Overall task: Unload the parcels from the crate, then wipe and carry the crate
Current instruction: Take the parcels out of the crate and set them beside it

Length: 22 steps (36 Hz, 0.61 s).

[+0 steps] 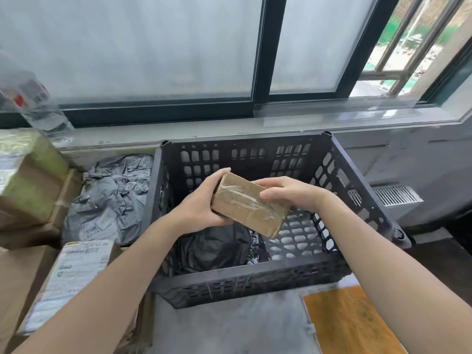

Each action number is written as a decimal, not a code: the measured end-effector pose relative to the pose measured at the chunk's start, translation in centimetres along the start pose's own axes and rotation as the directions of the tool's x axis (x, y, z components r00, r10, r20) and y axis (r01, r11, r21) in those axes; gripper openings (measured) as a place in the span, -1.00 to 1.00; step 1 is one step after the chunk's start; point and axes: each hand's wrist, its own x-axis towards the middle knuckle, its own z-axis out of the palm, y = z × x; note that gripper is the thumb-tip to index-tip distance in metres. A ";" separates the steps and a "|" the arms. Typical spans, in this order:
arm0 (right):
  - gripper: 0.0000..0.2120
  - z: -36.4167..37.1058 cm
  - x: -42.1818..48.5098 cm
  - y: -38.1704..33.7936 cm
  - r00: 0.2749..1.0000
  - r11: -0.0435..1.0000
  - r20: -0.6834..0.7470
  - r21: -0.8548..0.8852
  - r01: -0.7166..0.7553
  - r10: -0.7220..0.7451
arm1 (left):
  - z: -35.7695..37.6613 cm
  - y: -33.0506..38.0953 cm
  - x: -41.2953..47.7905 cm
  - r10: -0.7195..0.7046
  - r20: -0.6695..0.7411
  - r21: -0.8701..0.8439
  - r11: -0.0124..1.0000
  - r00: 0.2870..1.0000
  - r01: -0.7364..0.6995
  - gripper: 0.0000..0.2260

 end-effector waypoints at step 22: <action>-0.02 1.4 -2.3 0.1 0.943 0.982 -0.301 0.073 0.174 -0.144 | 0.1 1.0 0.5 -0.168 -0.236 -0.194 0.973 0.957 0.124 -0.23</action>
